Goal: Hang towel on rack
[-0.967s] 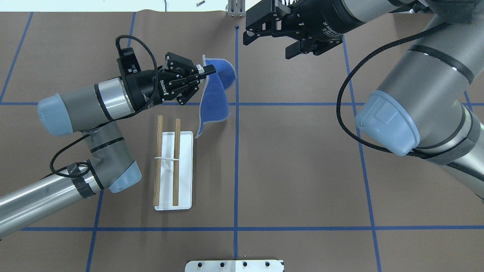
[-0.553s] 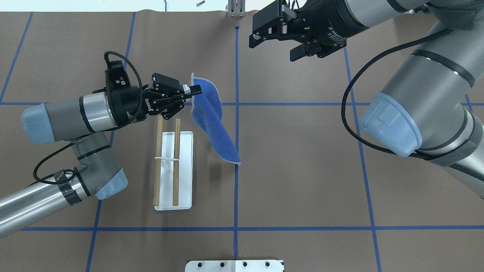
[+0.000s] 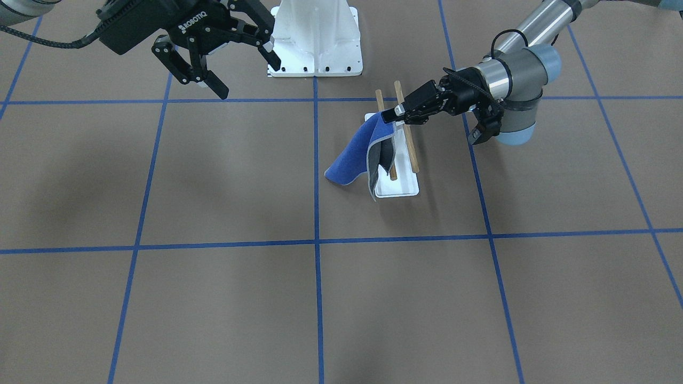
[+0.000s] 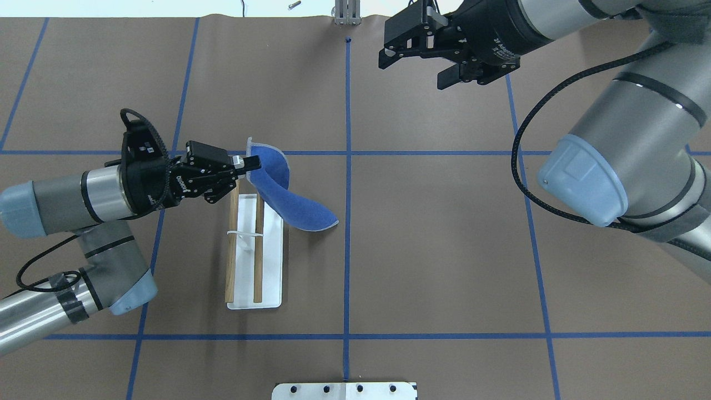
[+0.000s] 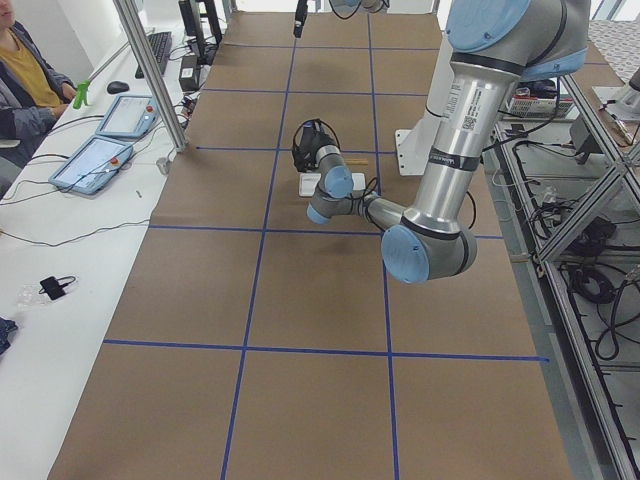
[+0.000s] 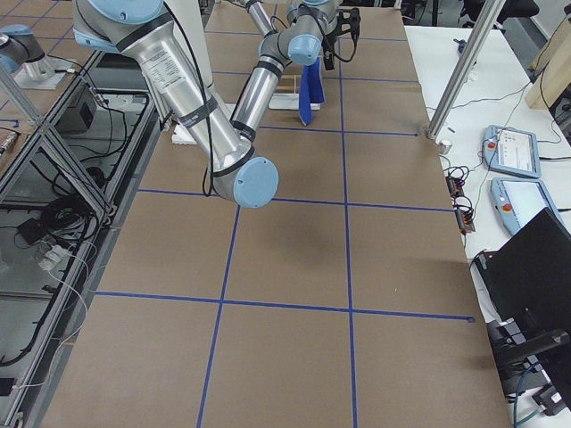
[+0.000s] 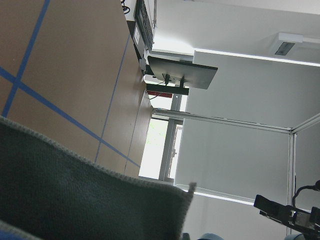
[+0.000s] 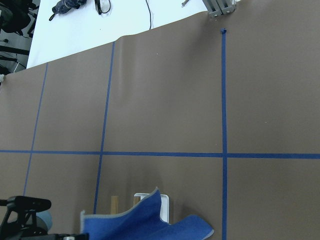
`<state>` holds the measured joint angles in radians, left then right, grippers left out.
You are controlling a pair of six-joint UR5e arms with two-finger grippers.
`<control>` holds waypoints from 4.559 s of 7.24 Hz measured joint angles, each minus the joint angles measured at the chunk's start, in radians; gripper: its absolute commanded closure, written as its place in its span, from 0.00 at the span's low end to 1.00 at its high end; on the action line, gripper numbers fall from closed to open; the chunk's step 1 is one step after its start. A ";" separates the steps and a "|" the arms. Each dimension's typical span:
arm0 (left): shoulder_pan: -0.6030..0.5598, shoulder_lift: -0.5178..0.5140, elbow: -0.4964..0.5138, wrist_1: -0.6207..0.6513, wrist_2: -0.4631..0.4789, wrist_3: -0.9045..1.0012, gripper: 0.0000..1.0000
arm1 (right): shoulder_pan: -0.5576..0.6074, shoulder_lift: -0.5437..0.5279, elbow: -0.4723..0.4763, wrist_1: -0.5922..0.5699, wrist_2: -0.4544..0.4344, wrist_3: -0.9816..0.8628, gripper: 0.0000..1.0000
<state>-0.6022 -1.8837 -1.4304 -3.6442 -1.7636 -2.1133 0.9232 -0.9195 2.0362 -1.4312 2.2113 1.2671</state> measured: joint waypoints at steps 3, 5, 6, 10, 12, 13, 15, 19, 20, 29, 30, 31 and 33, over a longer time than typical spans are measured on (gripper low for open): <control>-0.018 0.081 0.003 -0.115 -0.082 0.002 1.00 | 0.034 -0.057 0.015 0.000 -0.005 -0.012 0.00; -0.028 0.119 0.005 -0.157 -0.090 0.003 1.00 | 0.067 -0.088 0.015 -0.001 -0.006 -0.036 0.00; -0.029 0.126 0.007 -0.164 -0.091 0.003 1.00 | 0.081 -0.101 0.012 -0.002 -0.007 -0.052 0.00; -0.033 0.179 0.011 -0.189 -0.091 0.003 1.00 | 0.107 -0.119 0.004 -0.002 -0.007 -0.069 0.00; -0.033 0.201 0.020 -0.192 -0.090 0.004 0.47 | 0.108 -0.125 0.004 -0.001 -0.007 -0.072 0.00; -0.032 0.209 0.029 -0.193 -0.090 0.004 0.03 | 0.108 -0.127 0.004 -0.001 -0.008 -0.072 0.00; -0.033 0.225 0.039 -0.195 -0.086 0.004 0.02 | 0.108 -0.128 0.004 0.000 -0.008 -0.072 0.00; -0.098 0.242 0.034 -0.196 -0.084 0.004 0.02 | 0.109 -0.127 0.004 0.000 -0.008 -0.071 0.00; -0.152 0.239 0.033 -0.192 -0.083 0.005 0.02 | 0.112 -0.129 0.004 0.000 -0.008 -0.071 0.00; -0.550 0.239 -0.004 0.586 0.013 0.894 0.02 | 0.307 -0.239 -0.031 -0.018 -0.004 -0.271 0.00; -0.582 0.230 -0.024 0.703 0.018 1.026 0.02 | 0.328 -0.271 -0.042 -0.017 -0.005 -0.323 0.00; -0.608 0.217 -0.062 0.844 0.018 1.152 0.02 | 0.348 -0.316 -0.046 -0.016 -0.006 -0.387 0.00; -0.650 0.195 -0.152 1.150 0.014 1.426 0.02 | 0.389 -0.403 -0.056 -0.017 -0.008 -0.478 0.00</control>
<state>-1.2523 -1.6885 -1.5829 -2.4939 -1.7500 -0.6877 1.3121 -1.3229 1.9805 -1.4482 2.2035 0.7888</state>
